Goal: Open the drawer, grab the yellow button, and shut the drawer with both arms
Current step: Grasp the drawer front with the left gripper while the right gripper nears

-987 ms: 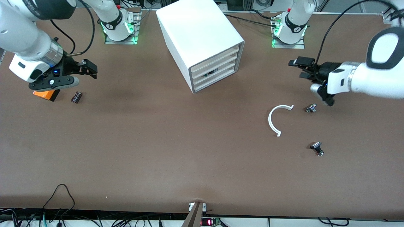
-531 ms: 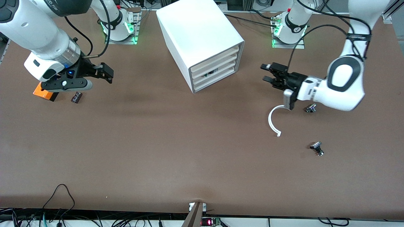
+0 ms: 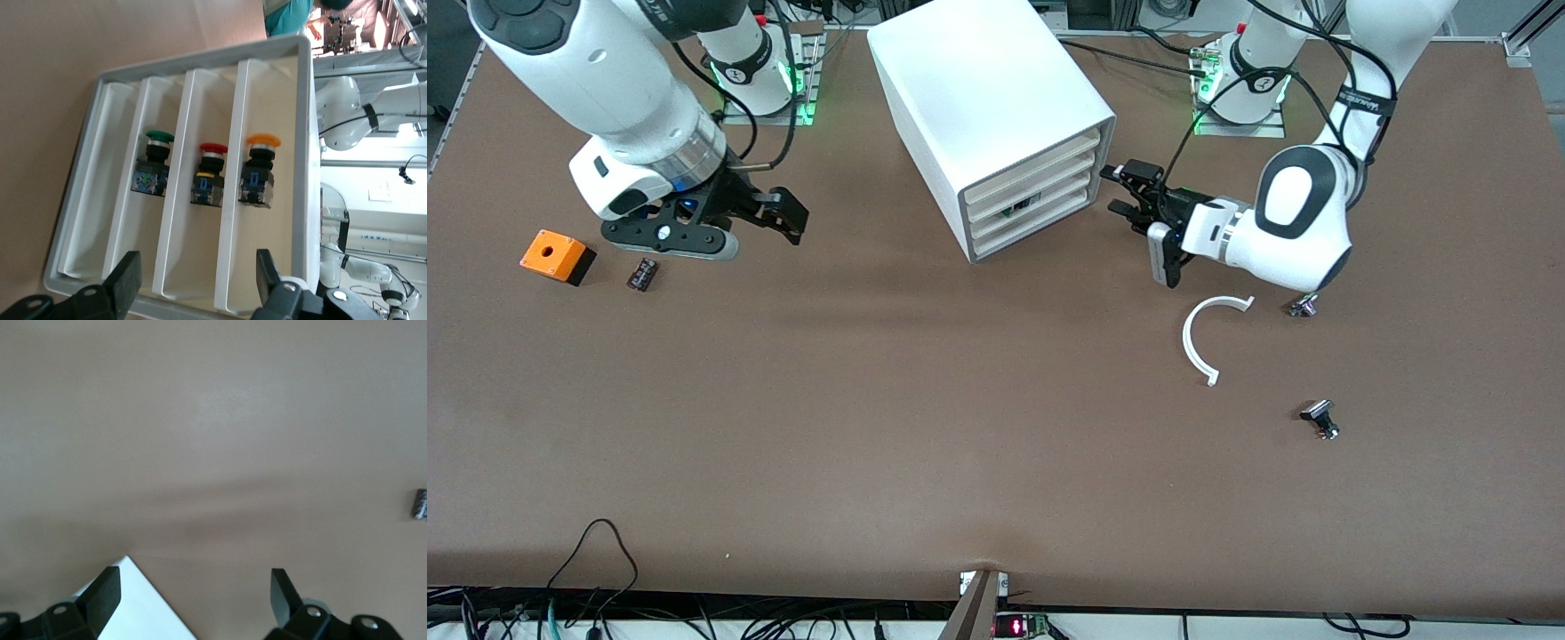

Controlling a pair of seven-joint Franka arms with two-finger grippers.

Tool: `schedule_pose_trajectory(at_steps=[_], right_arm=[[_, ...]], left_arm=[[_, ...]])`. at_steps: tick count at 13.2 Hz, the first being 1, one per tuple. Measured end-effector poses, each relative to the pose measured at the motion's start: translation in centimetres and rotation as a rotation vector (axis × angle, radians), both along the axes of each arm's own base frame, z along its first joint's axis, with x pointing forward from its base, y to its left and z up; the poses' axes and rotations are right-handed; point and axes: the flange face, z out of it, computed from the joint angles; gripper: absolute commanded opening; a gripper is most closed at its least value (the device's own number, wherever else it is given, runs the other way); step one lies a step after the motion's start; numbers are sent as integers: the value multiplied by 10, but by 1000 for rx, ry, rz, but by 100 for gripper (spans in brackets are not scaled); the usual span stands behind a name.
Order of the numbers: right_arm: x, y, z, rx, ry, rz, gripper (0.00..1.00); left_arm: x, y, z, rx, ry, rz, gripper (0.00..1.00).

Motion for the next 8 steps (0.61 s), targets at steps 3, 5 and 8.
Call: schedule_pose_trajectory(at_steps=[3,5,8], right_arm=[[4,31,1,53,16,-135,100],[5,53,1,63,18,-197,100],[3,88,3,85,9,-326,100]], left_arm=[[-18,-15,-8,-48,3,-29,59],[-32,-25,-15,-71,5,-57,56],[-39,-29,-19,-78,4,-73,13]])
